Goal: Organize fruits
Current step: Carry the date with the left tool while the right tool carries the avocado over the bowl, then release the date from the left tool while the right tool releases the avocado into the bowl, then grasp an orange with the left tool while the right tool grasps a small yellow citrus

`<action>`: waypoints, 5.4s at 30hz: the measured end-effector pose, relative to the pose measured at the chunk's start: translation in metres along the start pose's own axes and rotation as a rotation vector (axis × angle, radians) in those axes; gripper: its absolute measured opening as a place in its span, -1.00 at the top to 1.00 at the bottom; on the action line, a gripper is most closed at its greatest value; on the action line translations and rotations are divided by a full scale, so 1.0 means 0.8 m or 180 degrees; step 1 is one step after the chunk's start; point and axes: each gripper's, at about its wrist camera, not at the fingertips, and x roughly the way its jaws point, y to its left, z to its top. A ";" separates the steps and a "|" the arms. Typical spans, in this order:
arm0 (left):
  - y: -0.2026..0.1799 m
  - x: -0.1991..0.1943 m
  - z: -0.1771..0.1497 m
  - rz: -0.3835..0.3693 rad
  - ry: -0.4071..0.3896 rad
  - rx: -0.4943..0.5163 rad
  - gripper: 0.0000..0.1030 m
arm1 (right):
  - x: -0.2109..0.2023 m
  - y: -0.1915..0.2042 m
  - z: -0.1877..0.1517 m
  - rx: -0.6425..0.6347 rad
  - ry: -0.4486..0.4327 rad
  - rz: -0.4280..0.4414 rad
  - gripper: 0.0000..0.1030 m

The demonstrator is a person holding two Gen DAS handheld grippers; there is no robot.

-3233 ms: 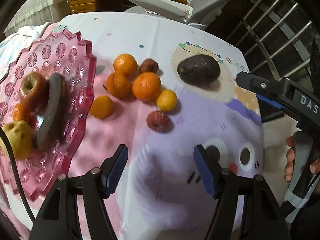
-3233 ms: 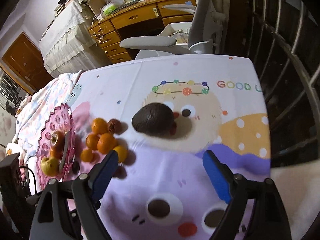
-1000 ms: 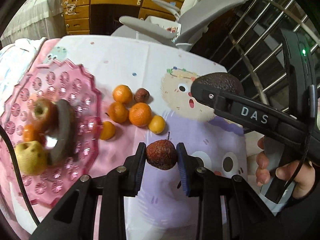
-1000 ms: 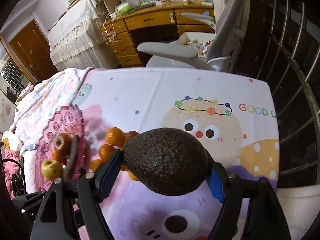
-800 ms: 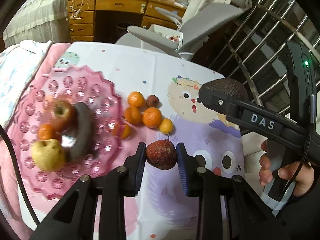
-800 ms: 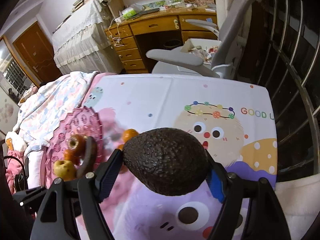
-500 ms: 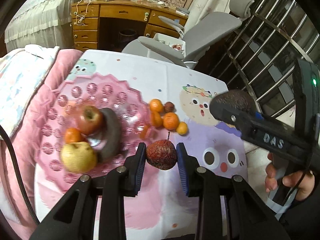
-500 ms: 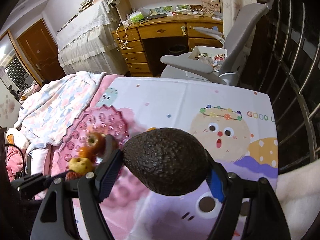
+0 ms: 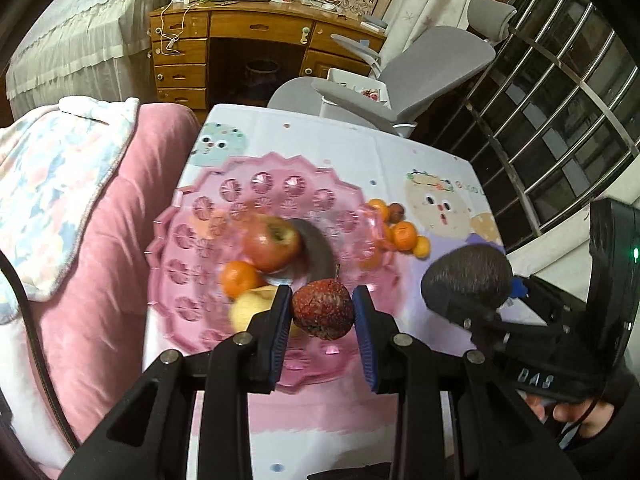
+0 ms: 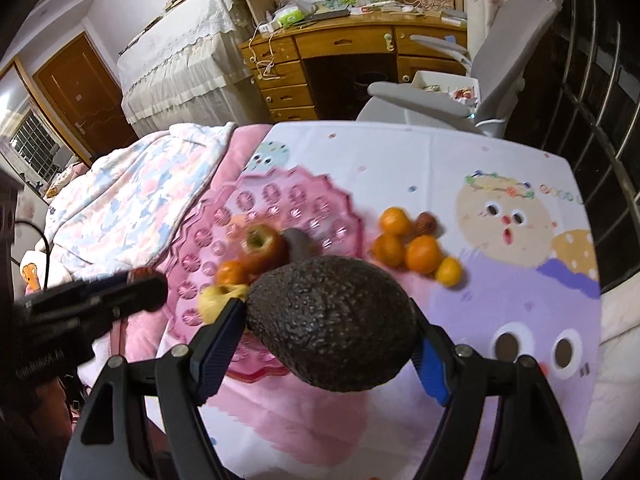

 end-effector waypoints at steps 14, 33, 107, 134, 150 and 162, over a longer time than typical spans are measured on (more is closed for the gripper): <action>0.086 0.035 0.013 -0.0039 0.0257 0.0245 0.43 | 0.073 0.087 -0.038 -0.0014 0.0215 -0.0169 -0.52; 0.112 0.081 0.020 0.0014 0.0527 0.0119 0.27 | 0.117 0.106 -0.056 -0.0324 0.0564 -0.0549 -0.53; -0.274 0.255 0.126 0.0233 0.1300 0.2277 -0.73 | 0.054 -0.174 -0.030 -0.1136 -0.0371 -0.0417 -0.59; -0.260 0.360 0.115 0.0117 0.1956 0.2306 -0.27 | 0.151 -0.183 -0.020 -0.0962 -0.0255 0.0015 0.36; -0.265 0.364 0.109 0.0065 0.2004 0.2407 -0.27 | 0.130 -0.205 -0.034 -0.0785 -0.0206 -0.0149 0.38; -0.287 0.393 0.079 0.0294 0.2088 0.2475 -0.08 | 0.098 -0.228 -0.051 -0.0525 -0.0222 -0.0254 0.38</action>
